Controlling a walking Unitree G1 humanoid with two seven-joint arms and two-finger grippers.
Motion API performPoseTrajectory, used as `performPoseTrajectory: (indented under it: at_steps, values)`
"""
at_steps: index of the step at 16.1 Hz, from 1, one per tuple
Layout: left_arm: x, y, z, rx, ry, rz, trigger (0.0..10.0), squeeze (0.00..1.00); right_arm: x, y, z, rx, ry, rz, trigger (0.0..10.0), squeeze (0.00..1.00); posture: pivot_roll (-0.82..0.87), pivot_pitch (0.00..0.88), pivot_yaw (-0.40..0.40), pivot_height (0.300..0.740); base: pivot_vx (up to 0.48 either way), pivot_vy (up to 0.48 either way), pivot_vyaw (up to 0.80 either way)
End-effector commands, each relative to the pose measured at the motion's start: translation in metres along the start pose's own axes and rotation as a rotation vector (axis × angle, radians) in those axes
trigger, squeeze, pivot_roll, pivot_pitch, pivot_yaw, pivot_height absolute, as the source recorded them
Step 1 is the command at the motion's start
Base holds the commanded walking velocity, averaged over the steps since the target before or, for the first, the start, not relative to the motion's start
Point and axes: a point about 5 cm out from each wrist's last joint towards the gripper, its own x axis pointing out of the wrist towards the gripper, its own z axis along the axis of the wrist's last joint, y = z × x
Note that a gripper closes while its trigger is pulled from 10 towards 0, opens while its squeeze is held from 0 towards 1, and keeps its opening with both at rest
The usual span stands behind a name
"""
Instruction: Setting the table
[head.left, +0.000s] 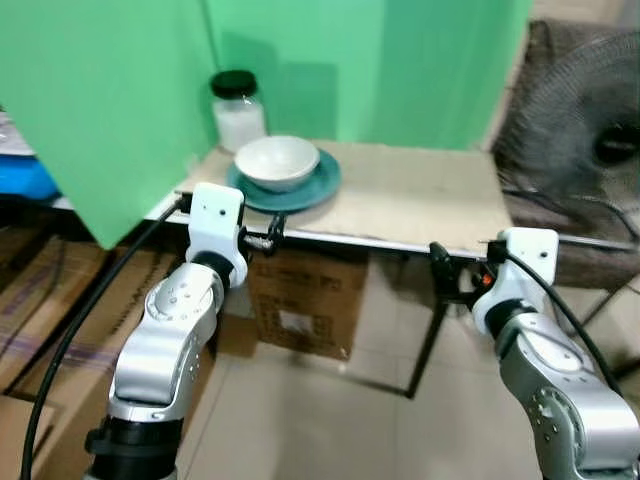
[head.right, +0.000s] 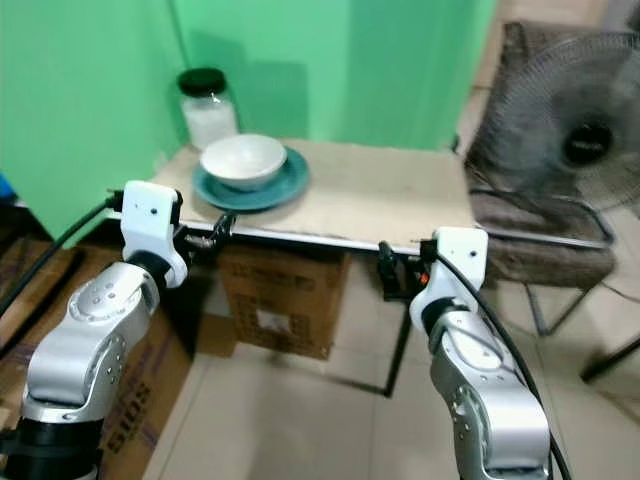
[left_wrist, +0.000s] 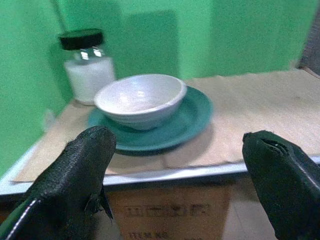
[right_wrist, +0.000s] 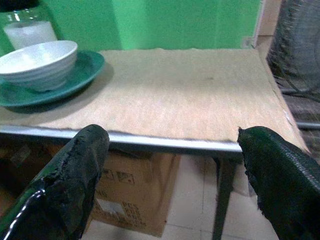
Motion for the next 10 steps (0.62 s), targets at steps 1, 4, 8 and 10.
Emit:
performPoseTrajectory:
  at_steps: [1,4,8,10]
  values:
    - [-0.0013,0.0066,0.0035,0.011,-0.012,0.018,10.0,0.0,0.0001,0.0049,0.0044,0.009,-0.024,0.015,10.0,0.0,0.03,0.0,-0.005,0.74,0.334,0.0,0.0]
    - [-0.0015,0.0056,0.0035,0.011,-0.013,0.013,10.0,0.0,-0.0003,0.005,0.0045,0.009,-0.027,0.014,10.0,0.0,0.03,0.0,-0.005,0.74,0.337,0.0,0.0]
    - [-0.0015,0.0058,0.003,0.012,-0.013,0.011,10.0,0.0,0.0004,0.0053,0.0039,0.013,-0.027,0.013,10.0,0.0,0.04,0.0,-0.01,0.74,0.338,0.0,0.0]
    - [-0.0018,0.0062,0.0028,0.011,-0.013,0.012,10.0,0.0,0.0003,0.0057,0.0038,0.015,-0.027,0.012,10.0,0.0,0.04,0.0,-0.01,0.74,0.337,0.0,0.0]
